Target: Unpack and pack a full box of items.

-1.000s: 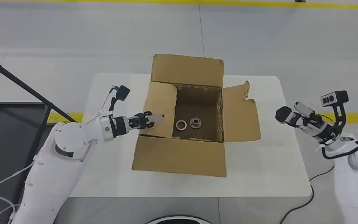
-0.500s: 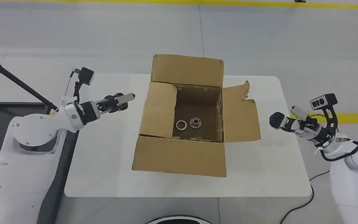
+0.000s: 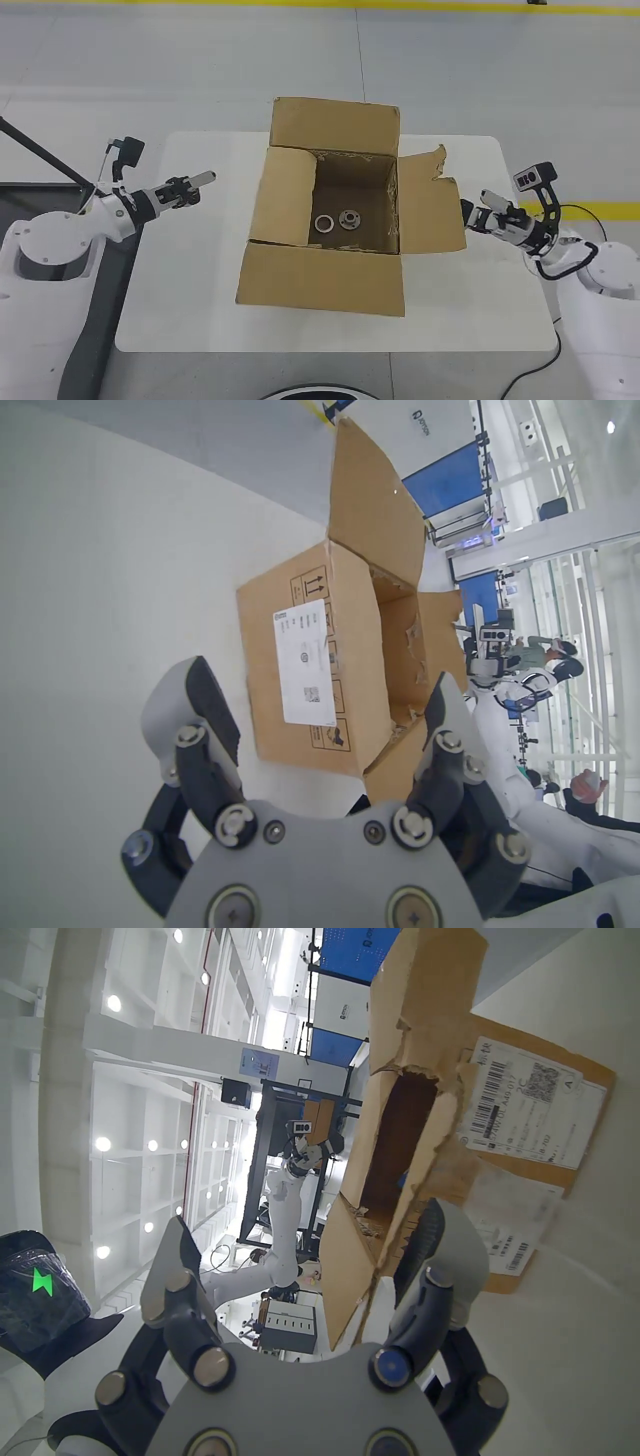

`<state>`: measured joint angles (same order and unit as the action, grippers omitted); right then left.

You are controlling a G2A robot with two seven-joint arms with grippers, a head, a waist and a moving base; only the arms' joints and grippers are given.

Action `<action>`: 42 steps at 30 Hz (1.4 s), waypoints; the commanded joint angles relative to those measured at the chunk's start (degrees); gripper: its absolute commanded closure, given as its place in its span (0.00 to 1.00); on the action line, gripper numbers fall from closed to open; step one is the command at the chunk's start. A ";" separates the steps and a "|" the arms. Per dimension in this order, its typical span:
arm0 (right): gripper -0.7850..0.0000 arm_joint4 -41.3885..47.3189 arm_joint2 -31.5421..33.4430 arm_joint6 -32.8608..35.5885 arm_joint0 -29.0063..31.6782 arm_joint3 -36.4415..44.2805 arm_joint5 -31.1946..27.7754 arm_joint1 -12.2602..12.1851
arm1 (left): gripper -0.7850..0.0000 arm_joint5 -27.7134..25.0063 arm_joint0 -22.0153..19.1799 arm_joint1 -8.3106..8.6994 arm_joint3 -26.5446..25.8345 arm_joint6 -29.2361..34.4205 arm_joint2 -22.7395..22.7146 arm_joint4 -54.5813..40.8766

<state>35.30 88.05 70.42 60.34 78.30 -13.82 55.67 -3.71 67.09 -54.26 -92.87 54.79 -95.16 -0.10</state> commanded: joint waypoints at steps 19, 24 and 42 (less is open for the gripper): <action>0.00 1.13 -10.02 0.30 -10.84 0.34 -2.24 1.68 | 0.00 -0.05 0.02 0.02 0.06 -0.04 -0.03 0.02; 0.00 0.24 -13.72 0.20 -13.89 -2.17 -3.78 2.49 | 0.00 0.58 1.27 0.11 -0.46 -2.33 -0.76 0.37; 0.00 -6.10 -23.19 -0.67 -19.95 -9.83 -7.91 4.80 | 0.00 1.71 3.62 0.87 -0.52 -2.41 -4.96 -1.75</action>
<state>29.72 65.24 69.70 40.54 68.83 -21.67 60.39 -1.99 70.71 -53.39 -93.39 52.39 -100.14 -1.86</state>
